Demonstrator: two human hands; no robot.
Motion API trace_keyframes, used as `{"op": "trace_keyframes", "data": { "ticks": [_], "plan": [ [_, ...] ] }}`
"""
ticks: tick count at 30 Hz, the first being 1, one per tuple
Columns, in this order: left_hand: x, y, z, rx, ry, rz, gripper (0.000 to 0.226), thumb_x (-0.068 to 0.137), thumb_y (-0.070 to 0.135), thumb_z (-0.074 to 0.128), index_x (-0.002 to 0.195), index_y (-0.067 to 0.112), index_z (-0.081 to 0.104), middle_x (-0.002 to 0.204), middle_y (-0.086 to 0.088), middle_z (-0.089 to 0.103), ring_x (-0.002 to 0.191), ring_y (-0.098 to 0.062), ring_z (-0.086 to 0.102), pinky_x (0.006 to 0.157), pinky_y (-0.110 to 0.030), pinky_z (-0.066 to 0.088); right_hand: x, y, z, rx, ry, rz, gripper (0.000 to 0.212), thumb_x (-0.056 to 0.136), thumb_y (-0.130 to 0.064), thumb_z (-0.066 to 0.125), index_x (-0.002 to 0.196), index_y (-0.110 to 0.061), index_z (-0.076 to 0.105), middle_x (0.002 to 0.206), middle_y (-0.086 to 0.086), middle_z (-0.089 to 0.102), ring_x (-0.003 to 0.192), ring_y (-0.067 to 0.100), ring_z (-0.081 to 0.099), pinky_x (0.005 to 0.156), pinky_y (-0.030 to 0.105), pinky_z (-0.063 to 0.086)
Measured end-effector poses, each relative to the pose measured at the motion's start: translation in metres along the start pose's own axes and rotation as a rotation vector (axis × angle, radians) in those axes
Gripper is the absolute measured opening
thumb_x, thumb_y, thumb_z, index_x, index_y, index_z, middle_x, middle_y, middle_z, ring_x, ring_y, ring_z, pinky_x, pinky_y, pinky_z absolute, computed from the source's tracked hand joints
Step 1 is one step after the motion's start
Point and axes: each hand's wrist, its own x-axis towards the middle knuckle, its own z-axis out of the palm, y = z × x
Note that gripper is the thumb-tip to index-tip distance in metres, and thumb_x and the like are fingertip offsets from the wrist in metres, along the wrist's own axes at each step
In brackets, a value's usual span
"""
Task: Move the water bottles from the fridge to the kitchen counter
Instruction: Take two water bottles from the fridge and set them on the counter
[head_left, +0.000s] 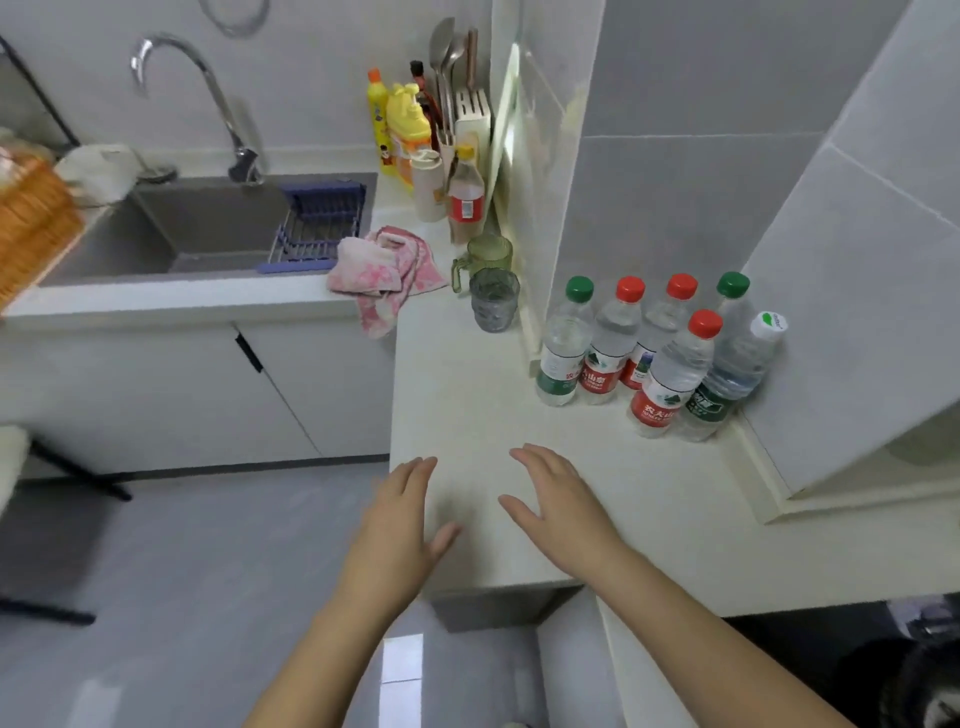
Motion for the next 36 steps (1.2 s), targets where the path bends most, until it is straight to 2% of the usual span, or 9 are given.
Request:
{"op": "trace_keyframes", "data": {
  "ticks": [3, 9, 11, 14, 16, 18, 21, 28, 36],
  "plan": [
    [-0.04, -0.03, -0.032, -0.031, 0.082, -0.075, 0.07, 0.089, 0.042, 0.063, 0.148, 0.024, 0.03, 0.15, 0.009, 0.034, 0.136, -0.01, 0.031, 0.106, -0.021, 0.03, 0.002, -0.049, 0.017, -0.014, -0.058, -0.094, 0.059, 0.1, -0.041, 0.051, 0.152, -0.019, 0.032, 0.159, -0.001, 0.028, 0.148, 0.015, 0.021, 0.12, 0.03, 0.021],
    [-0.134, -0.103, -0.111, -0.033, 0.263, -0.225, 0.072, 0.09, 0.044, 0.062, 0.149, 0.024, 0.027, 0.152, 0.009, 0.03, 0.14, -0.007, 0.024, 0.111, -0.021, 0.024, -0.008, -0.181, 0.071, -0.013, -0.142, -0.343, 0.059, 0.099, -0.042, 0.053, 0.15, -0.02, 0.033, 0.155, -0.003, 0.034, 0.144, 0.016, 0.029, 0.117, 0.027, 0.023],
    [-0.174, -0.127, -0.139, -0.02, 0.337, -0.266, 0.072, 0.089, 0.043, 0.062, 0.149, 0.024, 0.027, 0.152, 0.01, 0.029, 0.14, -0.006, 0.023, 0.111, -0.019, 0.022, -0.02, -0.232, 0.093, -0.019, -0.17, -0.441, 0.061, 0.099, -0.044, 0.052, 0.151, -0.02, 0.032, 0.157, -0.003, 0.031, 0.146, 0.015, 0.026, 0.118, 0.026, 0.02],
    [-0.243, -0.163, -0.177, -0.002, 0.45, -0.351, 0.072, 0.089, 0.045, 0.062, 0.149, 0.027, 0.027, 0.152, 0.011, 0.029, 0.141, -0.005, 0.022, 0.115, -0.024, 0.025, -0.045, -0.306, 0.128, -0.01, -0.206, -0.594, 0.061, 0.099, -0.044, 0.052, 0.152, -0.022, 0.032, 0.159, -0.004, 0.027, 0.148, 0.013, 0.023, 0.119, 0.027, 0.019],
    [-0.289, -0.183, -0.193, 0.007, 0.516, -0.418, 0.071, 0.089, 0.046, 0.062, 0.149, 0.027, 0.027, 0.151, 0.012, 0.03, 0.141, -0.005, 0.023, 0.115, -0.029, 0.028, -0.065, -0.351, 0.152, -0.014, -0.254, -0.706, 0.062, 0.099, -0.046, 0.05, 0.152, -0.023, 0.031, 0.16, -0.005, 0.025, 0.149, 0.012, 0.02, 0.121, 0.033, 0.02],
    [-0.337, -0.199, -0.205, 0.002, 0.58, -0.491, 0.07, 0.09, 0.047, 0.061, 0.148, 0.028, 0.027, 0.15, 0.015, 0.03, 0.14, -0.003, 0.023, 0.114, -0.026, 0.027, -0.086, -0.394, 0.178, -0.025, -0.307, -0.804, 0.062, 0.099, -0.047, 0.049, 0.153, -0.025, 0.029, 0.161, -0.007, 0.023, 0.15, 0.01, 0.017, 0.122, 0.035, 0.02],
    [-0.4, -0.214, -0.213, -0.013, 0.664, -0.631, 0.069, 0.09, 0.047, 0.06, 0.147, 0.03, 0.027, 0.147, 0.019, 0.03, 0.138, -0.002, 0.025, 0.11, -0.019, 0.025, -0.119, -0.444, 0.209, -0.035, -0.395, -0.937, 0.061, 0.099, -0.048, 0.049, 0.153, -0.027, 0.029, 0.161, -0.008, 0.022, 0.15, 0.009, 0.015, 0.122, 0.03, 0.018],
    [-0.531, -0.221, -0.213, -0.024, 0.895, -0.962, 0.065, 0.087, 0.047, 0.064, 0.143, 0.032, 0.033, 0.145, 0.02, 0.034, 0.137, -0.003, 0.03, 0.113, -0.028, 0.031, -0.203, -0.536, 0.274, -0.144, -0.655, -1.316, 0.06, 0.099, -0.048, 0.048, 0.152, -0.027, 0.029, 0.16, -0.008, 0.024, 0.148, 0.009, 0.019, 0.119, 0.028, 0.022],
    [-0.611, -0.204, -0.204, 0.027, 1.047, -1.26, 0.069, 0.09, 0.048, 0.06, 0.148, 0.029, 0.028, 0.15, 0.017, 0.029, 0.139, 0.0, 0.023, 0.105, -0.012, 0.019, -0.276, -0.591, 0.317, -0.149, -0.839, -1.624, 0.06, 0.098, -0.045, 0.052, 0.152, -0.026, 0.031, 0.159, -0.007, 0.027, 0.146, 0.01, 0.024, 0.116, 0.022, 0.019]
  ]
}}
